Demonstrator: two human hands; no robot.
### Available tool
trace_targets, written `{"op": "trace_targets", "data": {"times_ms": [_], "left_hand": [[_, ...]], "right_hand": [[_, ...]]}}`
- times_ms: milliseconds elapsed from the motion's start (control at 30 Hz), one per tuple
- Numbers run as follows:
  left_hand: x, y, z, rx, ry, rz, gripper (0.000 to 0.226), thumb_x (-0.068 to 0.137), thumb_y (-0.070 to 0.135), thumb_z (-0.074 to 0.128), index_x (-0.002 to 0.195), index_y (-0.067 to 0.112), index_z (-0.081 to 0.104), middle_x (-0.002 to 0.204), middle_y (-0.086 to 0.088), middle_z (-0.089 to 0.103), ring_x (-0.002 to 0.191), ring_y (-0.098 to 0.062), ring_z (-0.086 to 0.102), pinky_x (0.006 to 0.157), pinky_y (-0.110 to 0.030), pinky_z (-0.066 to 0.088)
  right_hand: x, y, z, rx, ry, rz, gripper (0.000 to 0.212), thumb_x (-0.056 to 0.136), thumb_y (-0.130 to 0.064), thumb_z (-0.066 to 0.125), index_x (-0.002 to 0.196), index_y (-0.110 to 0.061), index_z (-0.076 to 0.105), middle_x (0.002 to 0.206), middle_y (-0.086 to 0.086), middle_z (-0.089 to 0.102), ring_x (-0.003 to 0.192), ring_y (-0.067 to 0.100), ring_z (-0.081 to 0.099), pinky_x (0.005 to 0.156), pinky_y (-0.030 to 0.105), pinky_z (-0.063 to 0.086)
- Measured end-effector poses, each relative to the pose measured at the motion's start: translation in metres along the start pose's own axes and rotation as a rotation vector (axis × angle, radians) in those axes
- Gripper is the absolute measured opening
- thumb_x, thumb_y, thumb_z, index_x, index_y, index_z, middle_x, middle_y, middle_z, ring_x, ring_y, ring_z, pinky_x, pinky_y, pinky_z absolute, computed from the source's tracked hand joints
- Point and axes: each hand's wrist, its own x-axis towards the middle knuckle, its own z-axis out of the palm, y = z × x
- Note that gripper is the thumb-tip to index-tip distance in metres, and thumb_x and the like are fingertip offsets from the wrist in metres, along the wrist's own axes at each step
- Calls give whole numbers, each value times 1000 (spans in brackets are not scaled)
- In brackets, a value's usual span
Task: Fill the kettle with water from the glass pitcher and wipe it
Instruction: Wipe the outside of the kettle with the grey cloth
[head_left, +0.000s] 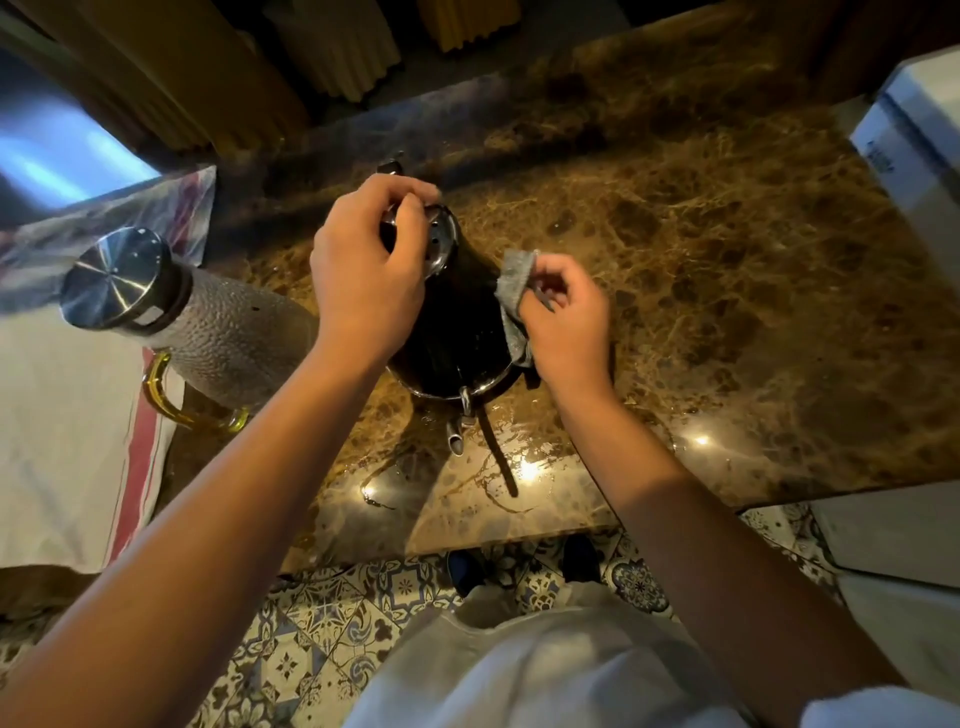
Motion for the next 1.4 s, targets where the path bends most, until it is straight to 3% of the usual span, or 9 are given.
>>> {"op": "trace_targets", "data": {"times_ms": [133, 333, 600, 700, 833, 900, 1133, 1300, 1400], "left_hand": [[-1, 3, 1, 17, 6, -4, 30, 104, 29, 46, 116, 22, 72, 115, 8, 72, 110, -12, 64, 97, -46, 53], [-1, 3, 1, 26, 19, 4, 30, 105, 29, 46, 116, 22, 72, 115, 9, 72, 110, -11, 64, 97, -46, 53], [-1, 2, 1, 28, 37, 18, 29, 105, 30, 48, 118, 17, 70, 115, 8, 72, 108, -10, 65, 95, -45, 53], [-1, 2, 1, 20, 34, 19, 29, 105, 30, 48, 119, 17, 70, 116, 7, 72, 109, -10, 64, 96, -45, 53], [0, 3, 1, 16, 35, 20, 28, 104, 30, 49, 119, 17, 69, 116, 8, 71, 110, -8, 63, 98, -43, 52], [0, 3, 1, 18, 36, 22, 27, 105, 30, 49, 119, 18, 68, 116, 7, 70, 109, -7, 63, 97, -42, 53], [-1, 3, 1, 25, 31, 29, 28, 104, 30, 49, 117, 17, 69, 115, 8, 71, 108, -8, 63, 96, -40, 52], [1, 1, 1, 26, 38, 36, 28, 103, 30, 49, 116, 17, 70, 115, 9, 72, 109, -8, 64, 98, -42, 52], [1, 0, 2, 20, 35, 31, 28, 103, 31, 49, 116, 18, 70, 116, 9, 72, 111, -9, 64, 99, -44, 52]], "right_hand": [[-9, 20, -14, -201, -34, -8, 16, 96, -13, 67, 110, -19, 72, 105, -3, 73, 99, 13, 70, 87, 44, 60], [-31, 18, -25, -301, -161, -56, 13, 87, -10, 68, 97, -19, 64, 89, 8, 66, 74, 29, 63, 65, 52, 55], [-48, -22, 0, -219, -195, -366, 23, 87, -8, 75, 110, -4, 72, 109, 5, 66, 103, 14, 66, 90, 29, 55], [-55, 1, -6, -306, -216, -381, 20, 87, -4, 75, 106, -4, 71, 108, 3, 59, 100, 11, 60, 87, 21, 50], [-53, 27, -27, -494, -302, -308, 16, 89, -5, 70, 102, -13, 75, 104, -1, 65, 94, 15, 65, 81, 40, 57], [-52, 26, -28, -558, -352, -323, 16, 90, -7, 71, 102, -14, 80, 103, -2, 70, 93, 15, 69, 82, 41, 59], [-47, -13, -5, -353, -144, -399, 19, 88, -1, 69, 106, -4, 76, 103, 4, 71, 95, 9, 64, 83, 15, 50], [-67, 26, -14, -537, -194, -406, 18, 91, -7, 68, 107, -9, 76, 104, 4, 70, 97, 23, 66, 81, 38, 56], [-71, 35, -21, -697, -187, -416, 19, 90, -13, 71, 106, -13, 80, 100, 0, 75, 96, 25, 64, 82, 42, 57]]}}
